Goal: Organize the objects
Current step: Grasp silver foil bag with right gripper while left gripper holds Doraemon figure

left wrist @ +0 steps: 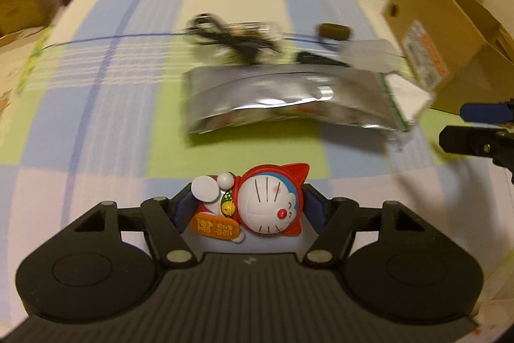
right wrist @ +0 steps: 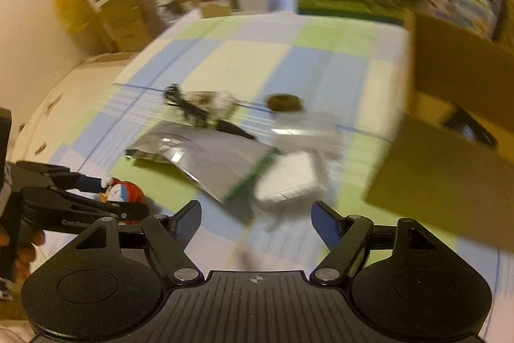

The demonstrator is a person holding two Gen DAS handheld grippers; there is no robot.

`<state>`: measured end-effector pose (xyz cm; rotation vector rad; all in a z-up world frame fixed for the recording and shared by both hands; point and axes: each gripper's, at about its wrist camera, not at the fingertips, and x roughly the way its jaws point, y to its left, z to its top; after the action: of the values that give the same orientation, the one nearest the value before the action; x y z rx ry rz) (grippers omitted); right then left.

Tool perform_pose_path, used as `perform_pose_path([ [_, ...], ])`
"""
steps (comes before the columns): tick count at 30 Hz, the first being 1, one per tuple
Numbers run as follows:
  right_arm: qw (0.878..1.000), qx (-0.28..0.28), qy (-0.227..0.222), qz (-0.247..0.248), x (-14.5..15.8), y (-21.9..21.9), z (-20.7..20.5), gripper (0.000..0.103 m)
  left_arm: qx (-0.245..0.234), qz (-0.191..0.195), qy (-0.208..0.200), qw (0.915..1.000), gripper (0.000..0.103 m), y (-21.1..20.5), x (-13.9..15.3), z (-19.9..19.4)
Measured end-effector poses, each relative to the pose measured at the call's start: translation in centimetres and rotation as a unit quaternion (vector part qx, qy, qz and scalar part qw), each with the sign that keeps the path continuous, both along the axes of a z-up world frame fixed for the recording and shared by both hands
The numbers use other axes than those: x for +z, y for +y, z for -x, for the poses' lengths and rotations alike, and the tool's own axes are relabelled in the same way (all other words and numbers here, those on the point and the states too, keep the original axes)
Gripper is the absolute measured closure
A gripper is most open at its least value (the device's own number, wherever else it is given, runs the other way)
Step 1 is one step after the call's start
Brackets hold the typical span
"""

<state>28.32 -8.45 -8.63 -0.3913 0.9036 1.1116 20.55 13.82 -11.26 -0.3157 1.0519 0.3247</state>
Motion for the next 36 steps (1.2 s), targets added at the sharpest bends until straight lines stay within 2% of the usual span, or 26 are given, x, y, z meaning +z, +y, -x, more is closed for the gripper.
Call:
perform_pose_path([
  [8,0.99,0.111,-0.083,-0.005,-1.7,5.9,3.2,0.03,0.075,-0.016,0.005,0.997,0.038,4.6,0.6,3.9],
  [17,0.959,0.202,-0.194,0.039,-5.5,11.3,5.9,0.031,0.112,-0.016,-0.001,0.9936,0.038,6.9,1.1,6.0],
  [19,0.95,0.221,-0.212,0.049,-6.2,11.8,6.3,0.038,0.112,-0.013,-0.001,0.9936,0.038,7.0,1.0,6.2],
  [20,0.946,0.232,-0.219,0.057,-6.4,12.0,6.4,0.058,0.112,-0.012,-0.002,0.9936,0.038,7.1,1.0,6.3],
  [24,0.938,0.246,-0.237,0.068,-6.6,12.3,6.6,0.072,0.108,-0.008,-0.001,0.9941,0.038,7.1,0.8,6.3],
  [25,0.94,0.241,-0.232,0.067,-6.3,12.3,6.4,0.075,0.106,-0.007,-0.002,0.9943,0.038,7.1,0.8,6.3],
  [26,0.946,0.234,-0.217,0.063,-5.9,12.4,6.1,0.088,0.105,-0.006,-0.002,0.9945,0.038,7.0,0.8,6.2],
  [27,0.952,0.222,-0.205,0.057,-5.2,12.3,5.9,0.09,0.102,-0.005,-0.003,0.9947,0.038,7.0,0.8,6.2],
  [30,0.973,0.178,-0.144,0.036,-3.3,12.1,4.4,0.095,0.095,-0.005,-0.006,0.9954,0.038,6.8,1.0,5.8],
  [33,0.989,0.126,-0.078,0.018,-1.9,11.4,2.4,0.099,0.088,-0.004,-0.008,0.9961,0.038,6.6,1.2,5.4],
  [36,0.997,0.076,-0.007,-0.008,-1.0,10.3,0.3,0.099,0.08,-0.005,-0.012,0.9967,0.038,6.3,1.5,5.0],
])
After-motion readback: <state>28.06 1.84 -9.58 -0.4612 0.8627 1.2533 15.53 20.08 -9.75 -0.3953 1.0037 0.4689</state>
